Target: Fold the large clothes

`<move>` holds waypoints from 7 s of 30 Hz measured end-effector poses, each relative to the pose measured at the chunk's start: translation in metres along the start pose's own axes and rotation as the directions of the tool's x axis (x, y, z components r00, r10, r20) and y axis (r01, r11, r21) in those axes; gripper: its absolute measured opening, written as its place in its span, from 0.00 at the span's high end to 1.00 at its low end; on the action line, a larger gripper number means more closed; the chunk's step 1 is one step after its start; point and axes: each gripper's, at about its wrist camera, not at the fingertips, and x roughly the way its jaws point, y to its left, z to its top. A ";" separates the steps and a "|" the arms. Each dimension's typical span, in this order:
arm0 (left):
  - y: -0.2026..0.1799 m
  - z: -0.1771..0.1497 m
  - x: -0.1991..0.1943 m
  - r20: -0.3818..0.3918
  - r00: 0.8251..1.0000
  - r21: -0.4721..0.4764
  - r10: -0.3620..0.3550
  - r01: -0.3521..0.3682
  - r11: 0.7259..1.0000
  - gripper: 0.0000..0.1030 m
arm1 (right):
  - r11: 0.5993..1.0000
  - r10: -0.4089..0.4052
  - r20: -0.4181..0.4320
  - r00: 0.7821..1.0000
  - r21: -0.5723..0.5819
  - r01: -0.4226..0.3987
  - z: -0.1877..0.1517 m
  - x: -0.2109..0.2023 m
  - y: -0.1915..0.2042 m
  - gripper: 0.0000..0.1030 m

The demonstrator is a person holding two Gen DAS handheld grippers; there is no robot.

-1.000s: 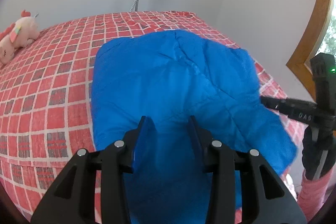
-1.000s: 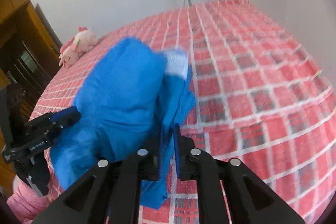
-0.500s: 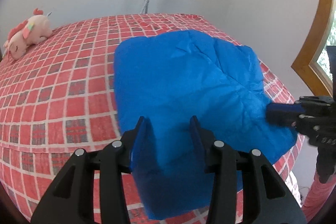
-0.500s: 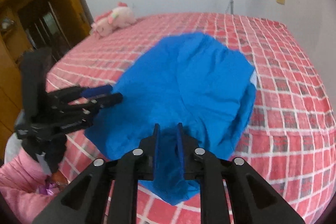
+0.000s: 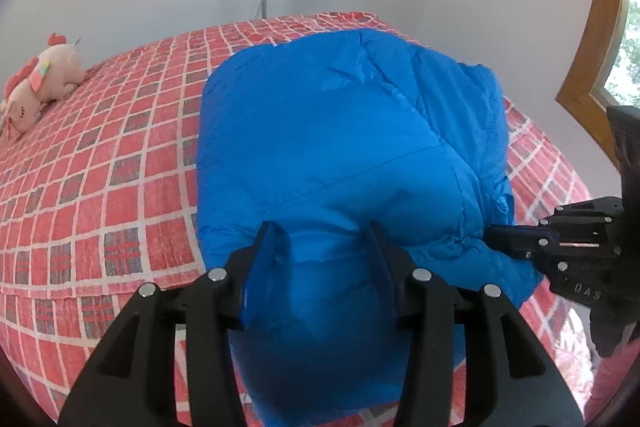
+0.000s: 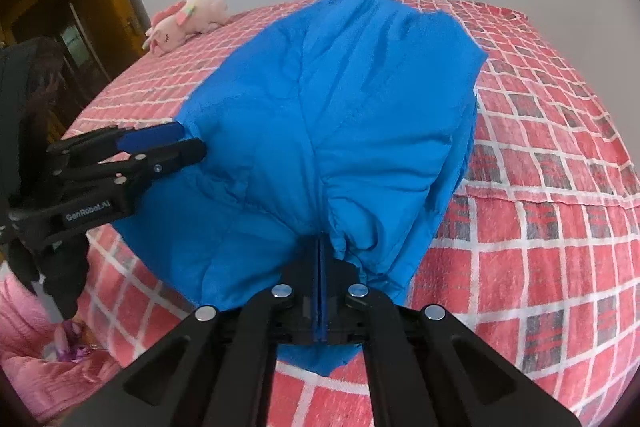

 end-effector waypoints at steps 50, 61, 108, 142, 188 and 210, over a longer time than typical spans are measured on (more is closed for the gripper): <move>0.005 0.004 0.013 0.073 0.994 -0.044 0.083 -0.080 0.996 0.51 | 0.985 -0.087 0.219 0.972 0.162 0.052 0.022 0.022 -0.013 0.72; 0.005 -0.002 0.019 0.082 0.992 -0.056 0.091 -0.087 0.995 0.51 | 0.982 -0.126 0.266 0.956 0.172 0.082 0.014 0.031 -0.010 0.72; 0.064 0.005 0.035 -0.126 0.973 -0.201 -0.194 0.167 0.965 0.13 | 0.931 0.167 -0.076 0.983 0.340 -0.132 0.006 0.050 -0.060 0.08; 0.151 0.077 -0.048 0.247 0.969 -0.250 -0.022 0.085 0.964 0.65 | 0.968 0.252 0.166 0.953 -0.064 -0.245 0.148 0.048 0.037 0.55; 0.201 0.030 0.012 0.054 0.971 -0.264 0.233 -0.211 0.941 0.26 | 0.999 0.031 -0.015 0.999 0.036 -0.030 0.145 0.152 0.033 0.32; 0.167 -0.003 -0.037 0.050 0.924 -0.288 0.379 -0.350 0.891 0.07 | 1.000 0.008 0.068 0.998 0.024 -0.010 0.092 0.098 0.065 0.08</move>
